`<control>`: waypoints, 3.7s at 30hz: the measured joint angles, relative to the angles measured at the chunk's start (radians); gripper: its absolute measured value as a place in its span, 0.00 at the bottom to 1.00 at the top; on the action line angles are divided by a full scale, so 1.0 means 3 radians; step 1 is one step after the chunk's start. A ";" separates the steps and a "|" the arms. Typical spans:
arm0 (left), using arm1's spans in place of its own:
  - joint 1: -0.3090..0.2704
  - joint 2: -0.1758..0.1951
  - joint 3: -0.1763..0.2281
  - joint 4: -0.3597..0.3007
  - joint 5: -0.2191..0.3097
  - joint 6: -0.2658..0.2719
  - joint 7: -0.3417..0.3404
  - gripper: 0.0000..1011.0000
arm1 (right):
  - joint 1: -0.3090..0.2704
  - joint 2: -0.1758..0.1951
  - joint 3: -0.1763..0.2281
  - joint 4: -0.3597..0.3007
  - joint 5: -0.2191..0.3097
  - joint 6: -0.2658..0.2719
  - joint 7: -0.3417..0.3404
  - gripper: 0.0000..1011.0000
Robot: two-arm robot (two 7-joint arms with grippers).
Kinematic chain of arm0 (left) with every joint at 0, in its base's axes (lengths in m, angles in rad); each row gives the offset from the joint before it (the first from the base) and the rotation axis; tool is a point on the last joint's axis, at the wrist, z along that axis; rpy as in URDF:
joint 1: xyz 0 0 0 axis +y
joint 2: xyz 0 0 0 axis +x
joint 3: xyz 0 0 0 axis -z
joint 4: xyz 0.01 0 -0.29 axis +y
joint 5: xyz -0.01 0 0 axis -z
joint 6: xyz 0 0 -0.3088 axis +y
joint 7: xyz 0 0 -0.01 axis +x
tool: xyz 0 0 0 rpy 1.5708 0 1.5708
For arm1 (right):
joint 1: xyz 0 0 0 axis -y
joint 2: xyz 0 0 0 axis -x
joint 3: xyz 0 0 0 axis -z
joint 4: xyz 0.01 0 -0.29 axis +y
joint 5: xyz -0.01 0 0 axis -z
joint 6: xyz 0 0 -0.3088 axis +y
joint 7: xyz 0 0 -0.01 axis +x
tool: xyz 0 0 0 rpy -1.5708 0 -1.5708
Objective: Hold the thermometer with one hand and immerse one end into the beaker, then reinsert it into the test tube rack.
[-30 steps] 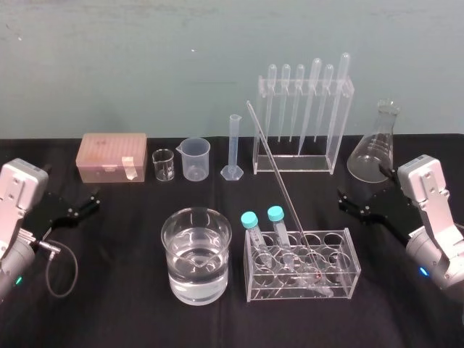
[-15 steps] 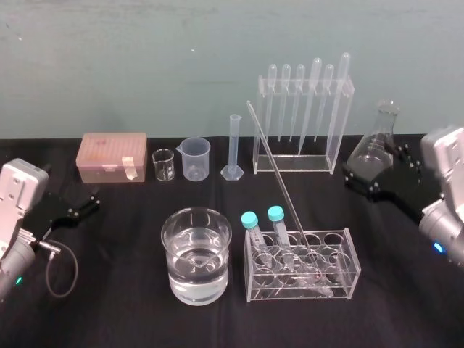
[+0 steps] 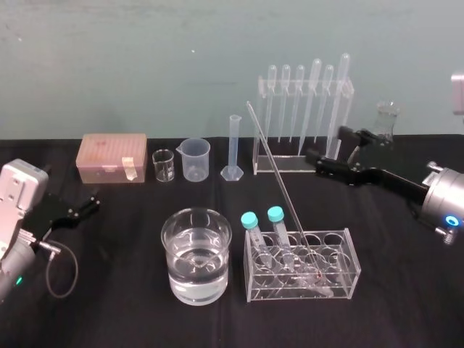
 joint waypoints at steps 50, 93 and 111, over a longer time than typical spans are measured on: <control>0.0000 0.0000 0.0000 0.0000 0.0000 0.0000 0.0000 1.00 | 0.0872 -0.0464 -0.0770 0.0392 -0.0415 0.0467 0.0002 0.75; 0.0000 0.0000 0.0000 0.0000 0.0000 0.0000 0.0000 1.00 | 0.0227 -0.0516 -0.0190 0.0084 -0.0196 -0.0697 0.0081 0.06; 0.0000 0.0000 0.0000 0.0000 0.0000 0.0000 0.0000 1.00 | 0.0723 -0.0523 0.0017 -0.0016 0.0490 -0.0614 0.0491 0.06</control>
